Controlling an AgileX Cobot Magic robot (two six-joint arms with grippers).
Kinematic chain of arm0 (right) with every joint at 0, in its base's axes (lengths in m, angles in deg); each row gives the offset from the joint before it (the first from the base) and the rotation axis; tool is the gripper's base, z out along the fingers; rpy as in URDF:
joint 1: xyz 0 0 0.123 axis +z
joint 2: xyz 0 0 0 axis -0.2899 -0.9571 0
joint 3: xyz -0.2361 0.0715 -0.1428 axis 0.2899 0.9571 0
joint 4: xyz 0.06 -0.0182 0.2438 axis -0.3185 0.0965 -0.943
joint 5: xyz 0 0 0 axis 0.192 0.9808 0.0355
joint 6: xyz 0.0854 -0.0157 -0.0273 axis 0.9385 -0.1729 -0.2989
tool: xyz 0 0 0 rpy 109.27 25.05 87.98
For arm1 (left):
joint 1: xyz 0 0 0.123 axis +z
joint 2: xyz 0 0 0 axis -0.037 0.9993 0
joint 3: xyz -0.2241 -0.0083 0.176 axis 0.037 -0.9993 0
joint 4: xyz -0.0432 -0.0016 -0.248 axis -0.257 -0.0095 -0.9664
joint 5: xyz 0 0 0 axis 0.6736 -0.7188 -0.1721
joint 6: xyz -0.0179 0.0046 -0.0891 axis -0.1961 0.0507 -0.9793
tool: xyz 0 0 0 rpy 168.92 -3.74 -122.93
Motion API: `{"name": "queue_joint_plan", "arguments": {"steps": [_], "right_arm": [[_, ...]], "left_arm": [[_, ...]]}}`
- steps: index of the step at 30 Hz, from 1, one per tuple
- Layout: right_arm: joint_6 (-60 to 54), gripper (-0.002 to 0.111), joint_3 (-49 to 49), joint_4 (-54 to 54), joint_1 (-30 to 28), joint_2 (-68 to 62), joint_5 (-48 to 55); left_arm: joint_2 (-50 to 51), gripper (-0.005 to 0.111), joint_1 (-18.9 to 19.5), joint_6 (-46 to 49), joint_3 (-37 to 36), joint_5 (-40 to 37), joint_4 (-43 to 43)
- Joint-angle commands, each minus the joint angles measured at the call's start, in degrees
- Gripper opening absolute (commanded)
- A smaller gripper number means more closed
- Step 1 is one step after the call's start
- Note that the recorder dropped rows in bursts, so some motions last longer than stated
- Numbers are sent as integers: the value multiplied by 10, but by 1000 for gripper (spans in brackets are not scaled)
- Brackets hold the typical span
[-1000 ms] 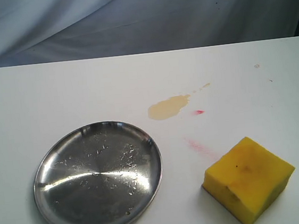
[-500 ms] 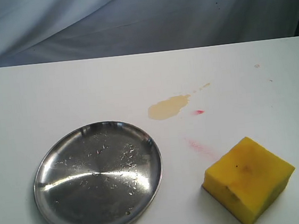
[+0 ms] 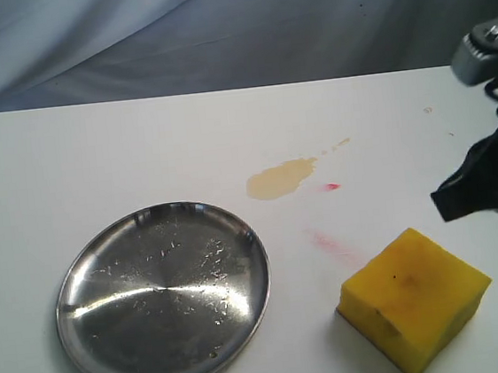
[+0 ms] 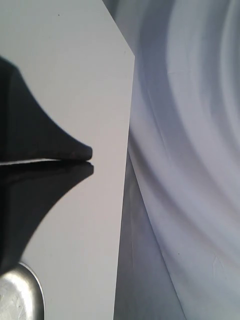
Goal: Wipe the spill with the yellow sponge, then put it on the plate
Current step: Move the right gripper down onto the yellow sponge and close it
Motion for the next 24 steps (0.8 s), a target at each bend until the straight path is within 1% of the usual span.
{"name": "queue_joint_plan", "arguments": {"steps": [1, 3, 5, 6, 8, 11, 13, 14, 15, 17, 24], "right_arm": [[14, 0, -6, 50, 23, -50, 29], [14, 1, -6, 70, 29, -63, 25], [17, 5, -2, 83, 35, -76, 9], [17, 10, 4, 83, 38, -79, -4], [17, 21, 18, 83, 38, -85, -27], [28, 43, 38, 83, 38, -89, -63], [42, 59, 46, 83, 38, -90, -78], [46, 65, 48, 83, 38, -90, -84], [47, 69, 51, 83, 38, -90, -90], [47, 73, 52, 80, 38, -90, -97], [47, 73, 72, 63, 38, -104, -125]], "left_arm": [[-2, 0, -3, -2, -3, 1, 0], [-2, 0, -3, -2, -3, 1, 0], [-2, 0, -3, -2, -3, 1, 0], [-2, 0, -3, -2, -3, 1, 0], [-2, 0, -3, -1, -3, 1, 0], [-2, 0, -3, -1, -3, 1, 0], [-2, 0, -3, -1, -3, 1, 0], [-2, 0, -3, -1, -3, 1, 0], [-2, 0, -3, -1, -3, 1, 0], [-2, 0, -3, -1, -3, 1, 0], [-2, 0, -3, -3, -3, 1, 0]]}}
